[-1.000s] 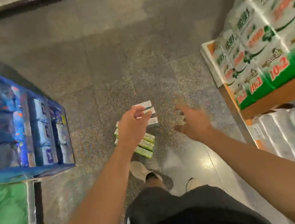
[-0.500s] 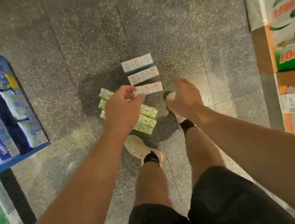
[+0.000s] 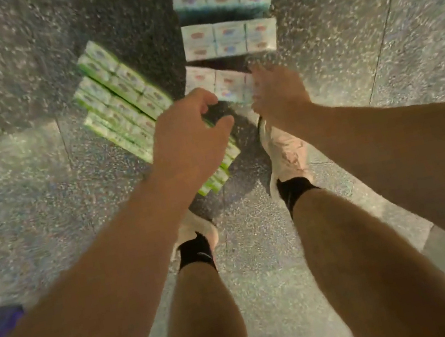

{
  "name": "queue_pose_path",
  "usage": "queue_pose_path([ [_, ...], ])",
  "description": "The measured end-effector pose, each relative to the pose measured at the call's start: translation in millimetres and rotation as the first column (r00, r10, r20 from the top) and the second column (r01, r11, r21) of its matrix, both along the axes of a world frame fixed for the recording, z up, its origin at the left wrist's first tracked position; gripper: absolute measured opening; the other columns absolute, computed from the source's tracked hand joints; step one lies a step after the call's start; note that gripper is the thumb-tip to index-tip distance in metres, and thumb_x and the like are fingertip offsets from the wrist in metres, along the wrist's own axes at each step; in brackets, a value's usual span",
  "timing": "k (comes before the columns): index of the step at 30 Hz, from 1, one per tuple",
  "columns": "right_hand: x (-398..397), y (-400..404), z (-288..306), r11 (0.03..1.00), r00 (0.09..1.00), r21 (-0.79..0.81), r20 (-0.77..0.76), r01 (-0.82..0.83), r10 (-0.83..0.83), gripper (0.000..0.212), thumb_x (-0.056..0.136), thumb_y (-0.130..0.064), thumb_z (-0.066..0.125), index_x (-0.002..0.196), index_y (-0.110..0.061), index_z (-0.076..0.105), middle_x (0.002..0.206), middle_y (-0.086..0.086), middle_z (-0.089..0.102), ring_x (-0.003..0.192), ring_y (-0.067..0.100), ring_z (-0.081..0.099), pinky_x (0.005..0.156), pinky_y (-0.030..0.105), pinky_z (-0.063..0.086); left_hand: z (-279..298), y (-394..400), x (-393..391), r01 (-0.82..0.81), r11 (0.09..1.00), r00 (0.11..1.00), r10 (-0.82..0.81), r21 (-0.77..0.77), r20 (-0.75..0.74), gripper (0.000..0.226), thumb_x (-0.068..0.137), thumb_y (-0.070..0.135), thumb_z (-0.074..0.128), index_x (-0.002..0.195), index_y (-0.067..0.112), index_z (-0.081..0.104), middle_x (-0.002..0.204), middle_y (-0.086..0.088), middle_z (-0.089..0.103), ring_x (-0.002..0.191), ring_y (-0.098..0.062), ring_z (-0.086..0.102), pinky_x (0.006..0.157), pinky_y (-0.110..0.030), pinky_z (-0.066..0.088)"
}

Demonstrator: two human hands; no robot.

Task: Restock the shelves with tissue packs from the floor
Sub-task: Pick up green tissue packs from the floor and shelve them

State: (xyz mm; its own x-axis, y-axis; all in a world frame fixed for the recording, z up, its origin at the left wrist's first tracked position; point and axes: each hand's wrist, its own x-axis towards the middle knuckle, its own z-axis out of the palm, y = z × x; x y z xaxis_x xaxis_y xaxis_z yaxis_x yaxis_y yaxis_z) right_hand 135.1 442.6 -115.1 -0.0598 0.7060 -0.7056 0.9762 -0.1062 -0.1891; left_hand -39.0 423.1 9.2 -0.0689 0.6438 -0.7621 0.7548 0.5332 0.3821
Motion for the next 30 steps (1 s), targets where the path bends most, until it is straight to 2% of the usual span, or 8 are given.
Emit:
queue_pose_path([
  [4, -3.1, -5.3, 73.9, 0.989, 0.988, 0.096, -0.119, 0.111, -0.099, 0.064, 0.08, -0.041, 0.071, 0.134, -0.016, 0.049, 0.127, 0.014, 0.056, 0.113, 0.034, 0.055, 0.091, 0.04, 0.046, 43.6, 6.5, -13.0, 0.018, 0.998, 1.0, -0.017, 0.054, -0.01, 0.038, 0.089, 0.043, 0.065, 0.124, 0.03, 0.057, 0.118, 0.009, 0.061, 0.101, -0.013, 0.06, 0.083, -0.028, 0.046],
  [8, -13.6, -4.6, 189.4, 0.949, 0.952, 0.205, -0.241, 0.239, -0.188, 0.06, 0.074, -0.045, 0.073, 0.126, -0.022, 0.056, 0.111, 0.007, 0.059, 0.096, 0.027, 0.059, 0.078, 0.036, 0.049, 113.9, 38.5, -35.8, 0.045, 0.986, 0.999, -0.042, 0.161, -0.027, 0.05, 0.087, 0.047, 0.065, 0.132, 0.032, 0.05, 0.121, 0.002, 0.058, 0.103, -0.018, 0.057, 0.08, -0.029, 0.044],
  [12, -33.7, 6.4, 344.1, 0.872, 0.888, 0.316, -0.393, 0.375, -0.24, 0.057, 0.072, -0.047, 0.07, 0.123, -0.025, 0.059, 0.106, -0.002, 0.061, 0.091, 0.016, 0.054, 0.075, 0.028, 0.041, 242.2, 66.7, -60.3, -0.038, 0.944, 0.999, 0.024, 0.328, 0.046, 0.053, 0.085, 0.052, 0.064, 0.13, 0.029, 0.051, 0.114, 0.008, 0.058, 0.099, -0.01, 0.057, 0.081, -0.028, 0.046],
  [15, -65.7, 10.7, 469.7, 0.804, 0.848, 0.42, -0.497, 0.422, -0.185, 0.056, 0.067, -0.051, 0.067, 0.118, -0.028, 0.063, 0.105, -0.008, 0.063, 0.091, 0.01, 0.057, 0.075, 0.03, 0.047, 354.9, 64.4, -90.3, -0.133, 0.885, 0.985, 0.067, 0.447, 0.162, 0.068, 0.078, 0.063, 0.063, 0.136, 0.036, 0.042, 0.125, 0.004, 0.059, 0.107, -0.01, 0.058, 0.092, -0.038, 0.051],
  [19, -113.6, -14.5, 614.8, 0.69, 0.768, 0.512, -0.632, 0.512, -0.1, 0.053, 0.066, -0.038, 0.08, 0.115, -0.027, 0.067, 0.094, -0.015, 0.062, 0.074, -0.009, 0.055, 0.067, 0.001, 0.041, 494.2, 27.4, -136.3, -0.371, 0.731, 0.902, 0.139, 0.572, 0.408, 0.067, 0.084, 0.043, 0.072, 0.14, 0.033, 0.039, 0.125, 0.007, 0.06, 0.11, -0.011, 0.062, 0.093, -0.036, 0.053],
  [23, -165.7, -65.7, 710.0, 0.674, 0.644, 0.511, -0.762, 0.533, 0.067, 0.055, 0.064, -0.049, 0.071, 0.114, -0.031, 0.059, 0.093, -0.012, 0.068, 0.082, 0.01, 0.066, 0.07, 0.038, 0.057, 602.6, -52.4, -183.2, -0.439, 0.543, 0.893, 0.179, 0.716, 0.412, 0.06, 0.081, 0.047, 0.073, 0.133, 0.031, 0.048, 0.118, 0.017, 0.064, 0.102, 0.0, 0.064, 0.086, -0.021, 0.052],
  [26, -203.7, -110.4, 757.9, 0.699, 0.556, 0.493, -0.815, 0.517, 0.164, 0.066, 0.059, -0.051, 0.075, 0.118, -0.03, 0.054, 0.098, -0.012, 0.069, 0.082, 0.001, 0.066, 0.073, 0.029, 0.057, 650.6, -122.0, -217.2, -0.487, 0.386, 0.868, 0.31, 0.784, 0.387, 0.071, 0.073, 0.056, 0.073, 0.135, 0.032, 0.05, 0.122, 0.009, 0.065, 0.102, -0.004, 0.064, 0.087, -0.023, 0.053],
  [30, -256.0, -171.6, 797.3, 0.744, 0.475, 0.514, -0.827, 0.426, 0.3, 0.066, 0.063, -0.029, 0.089, 0.118, -0.03, 0.052, 0.101, -0.008, 0.073, 0.08, -0.002, 0.068, 0.072, 0.014, 0.052, 699.5, -220.7, -254.8, -0.471, 0.182, 0.813, 0.468, 0.863, 0.345, 0.063, 0.074, 0.047, 0.079, 0.13, 0.038, 0.052, 0.113, 0.013, 0.065, 0.095, 0.008, 0.06, 0.082, -0.013, 0.05],
])
